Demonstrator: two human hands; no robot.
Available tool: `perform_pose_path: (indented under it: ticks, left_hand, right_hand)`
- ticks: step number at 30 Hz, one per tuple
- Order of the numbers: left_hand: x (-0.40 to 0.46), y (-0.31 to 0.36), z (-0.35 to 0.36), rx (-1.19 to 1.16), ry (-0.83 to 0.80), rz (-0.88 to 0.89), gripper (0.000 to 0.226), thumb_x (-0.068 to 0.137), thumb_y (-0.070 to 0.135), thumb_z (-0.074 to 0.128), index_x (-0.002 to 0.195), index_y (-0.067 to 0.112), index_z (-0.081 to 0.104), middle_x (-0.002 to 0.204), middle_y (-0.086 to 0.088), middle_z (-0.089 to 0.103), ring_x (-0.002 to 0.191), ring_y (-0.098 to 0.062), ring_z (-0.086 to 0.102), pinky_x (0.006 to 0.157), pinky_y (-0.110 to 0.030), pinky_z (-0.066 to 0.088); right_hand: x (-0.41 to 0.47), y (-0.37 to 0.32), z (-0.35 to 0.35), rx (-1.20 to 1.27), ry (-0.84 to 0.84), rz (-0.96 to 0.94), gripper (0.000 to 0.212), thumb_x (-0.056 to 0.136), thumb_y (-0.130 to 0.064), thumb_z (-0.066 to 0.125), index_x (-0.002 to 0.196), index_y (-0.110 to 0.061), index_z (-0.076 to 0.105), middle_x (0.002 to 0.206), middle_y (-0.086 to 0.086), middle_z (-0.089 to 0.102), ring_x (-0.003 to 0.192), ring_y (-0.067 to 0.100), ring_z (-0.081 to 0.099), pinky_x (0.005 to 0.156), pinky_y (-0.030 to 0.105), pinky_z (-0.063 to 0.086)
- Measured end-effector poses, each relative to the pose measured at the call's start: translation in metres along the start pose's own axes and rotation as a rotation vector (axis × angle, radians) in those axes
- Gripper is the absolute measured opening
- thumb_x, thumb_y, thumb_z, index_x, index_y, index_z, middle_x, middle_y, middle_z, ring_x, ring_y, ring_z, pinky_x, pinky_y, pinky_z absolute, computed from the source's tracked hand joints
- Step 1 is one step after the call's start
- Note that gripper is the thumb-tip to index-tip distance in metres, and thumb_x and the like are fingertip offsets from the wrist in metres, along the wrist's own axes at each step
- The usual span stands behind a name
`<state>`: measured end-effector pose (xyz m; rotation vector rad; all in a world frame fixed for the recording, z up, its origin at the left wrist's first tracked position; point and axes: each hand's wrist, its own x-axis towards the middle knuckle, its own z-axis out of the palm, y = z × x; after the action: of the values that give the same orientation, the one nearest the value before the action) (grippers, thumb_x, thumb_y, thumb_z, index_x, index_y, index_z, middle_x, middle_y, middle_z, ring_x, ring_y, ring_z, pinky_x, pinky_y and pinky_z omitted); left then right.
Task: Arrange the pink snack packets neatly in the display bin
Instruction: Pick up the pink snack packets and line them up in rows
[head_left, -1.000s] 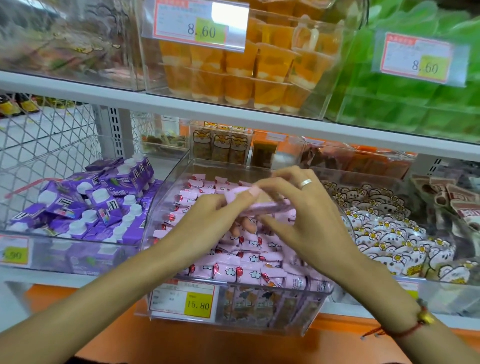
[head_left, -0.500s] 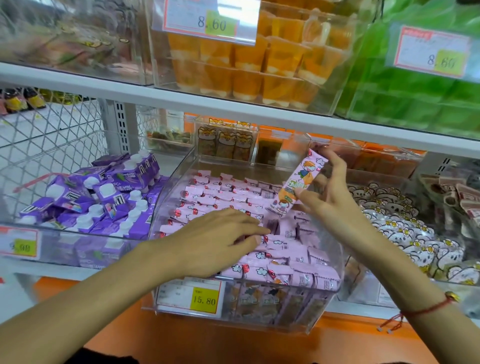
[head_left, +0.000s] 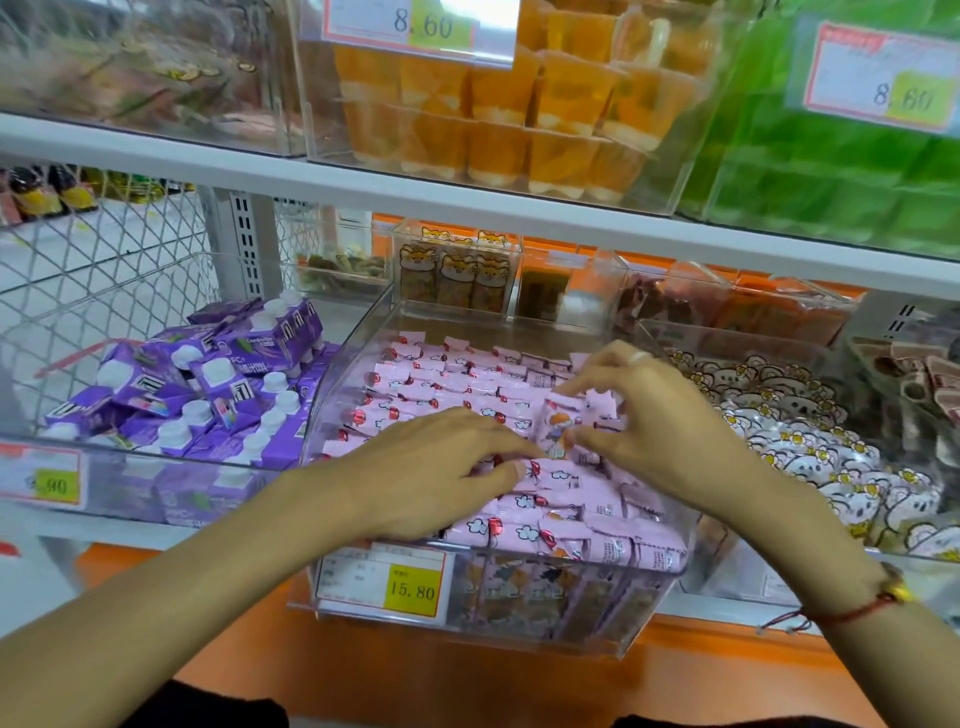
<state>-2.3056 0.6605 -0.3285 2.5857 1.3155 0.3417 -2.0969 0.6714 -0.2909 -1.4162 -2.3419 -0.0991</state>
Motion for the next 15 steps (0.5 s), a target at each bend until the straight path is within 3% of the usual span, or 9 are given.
perform_pose_path:
  ticks: [5,8,13,15]
  left_hand:
    - [0.000,0.000,0.001,-0.018,0.055,0.000,0.036,0.097,0.049,0.036,0.132,0.044,0.046,0.128,0.021,0.052,0.106,-0.003,0.047,0.081,-0.031,0.043]
    - [0.000,0.000,0.001,-0.043,0.069,-0.013,0.036,0.096,0.048,0.039,0.131,0.043,0.049,0.131,0.020,0.052,0.105,-0.004,0.050,0.083,-0.031,0.044]
    - [0.004,0.000,0.000,-0.041,0.153,-0.010,0.033,0.095,0.046,0.043,0.126,0.040,0.053,0.135,0.020,0.048,0.121,-0.003,0.041,0.096,-0.029,0.039]
    - [0.008,0.000,-0.001,0.025,0.151,0.008,0.036,0.096,0.045,0.040,0.131,0.041,0.049,0.143,0.016,0.040,0.129,-0.006,0.033,0.100,-0.028,0.033]
  right_hand:
    - [0.000,-0.004,0.009,-0.138,-0.284,-0.078,0.032,0.096,-0.028,0.047,0.124,-0.036,0.059,0.117,-0.009,0.059,0.107,0.017,0.053,0.084,0.032,0.045]
    - [0.004,-0.002,0.006,-0.153,-0.362,-0.080,0.033,0.096,-0.027,0.046,0.125,-0.036,0.059,0.116,-0.010,0.060,0.106,0.015,0.053,0.085,0.033,0.047]
    - [0.013,0.001,-0.004,-0.034,-0.250,0.010,0.027,0.092,-0.020,0.054,0.112,-0.031,0.067,0.105,-0.010,0.069,0.081,0.007,0.060,0.081,0.030,0.050]
    - [0.021,0.004,-0.004,-0.082,-0.184,0.042,0.023,0.092,-0.021,0.054,0.106,-0.031,0.069,0.103,-0.008,0.068,0.080,0.009,0.058,0.080,0.032,0.050]
